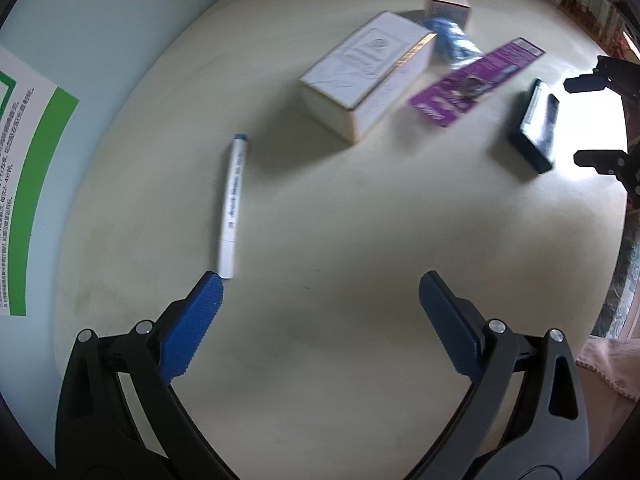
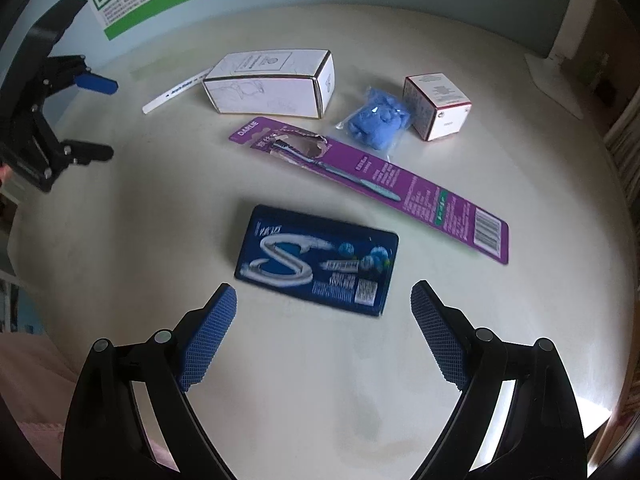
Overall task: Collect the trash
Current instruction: 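Approach the white marker with the left tool while the right tool approaches the blue gum pack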
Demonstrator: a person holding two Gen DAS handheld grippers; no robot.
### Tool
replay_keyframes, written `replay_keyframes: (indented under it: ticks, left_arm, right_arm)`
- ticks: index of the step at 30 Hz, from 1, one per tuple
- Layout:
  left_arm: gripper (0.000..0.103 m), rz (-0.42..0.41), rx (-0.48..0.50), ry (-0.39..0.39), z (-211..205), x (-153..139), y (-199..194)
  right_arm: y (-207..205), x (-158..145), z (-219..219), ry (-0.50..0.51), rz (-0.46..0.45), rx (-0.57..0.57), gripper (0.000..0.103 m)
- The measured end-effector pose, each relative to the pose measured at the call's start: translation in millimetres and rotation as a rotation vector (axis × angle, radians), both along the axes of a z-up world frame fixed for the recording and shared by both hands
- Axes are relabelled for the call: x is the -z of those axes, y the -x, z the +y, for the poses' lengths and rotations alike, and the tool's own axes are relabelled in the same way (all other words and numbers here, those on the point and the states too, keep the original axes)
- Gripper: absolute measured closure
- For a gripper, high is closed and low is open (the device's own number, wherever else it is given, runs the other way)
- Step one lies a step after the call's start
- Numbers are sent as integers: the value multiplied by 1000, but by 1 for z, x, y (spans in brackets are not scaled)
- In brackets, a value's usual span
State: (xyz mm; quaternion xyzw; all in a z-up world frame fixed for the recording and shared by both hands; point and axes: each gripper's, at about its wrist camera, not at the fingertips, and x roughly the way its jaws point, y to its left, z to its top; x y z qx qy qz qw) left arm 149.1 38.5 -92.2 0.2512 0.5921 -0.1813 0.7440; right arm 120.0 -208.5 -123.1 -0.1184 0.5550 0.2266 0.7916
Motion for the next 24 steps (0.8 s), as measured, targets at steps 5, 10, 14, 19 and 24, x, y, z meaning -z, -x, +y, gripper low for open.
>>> replay_keyframes:
  ticks: [5, 10, 14, 19, 24]
  left_arm:
    - [7, 14, -18, -4, 19, 11, -21]
    - [7, 30, -38, 6, 34, 21, -39]
    - [7, 49, -46, 15, 43, 30, -52]
    - [7, 76, -47, 33, 53, 39, -61]
    - [8, 94, -37, 44, 62, 50, -69]
  right_arm:
    - [-14, 8, 9, 29, 21, -23, 15]
    - [-26, 12, 21, 39, 23, -51, 14]
    - [-35, 13, 25, 30, 22, -58, 14]
    - [-45, 14, 29, 28, 39, -47, 14]
    - [-49, 18, 32, 24, 71, -33, 12]
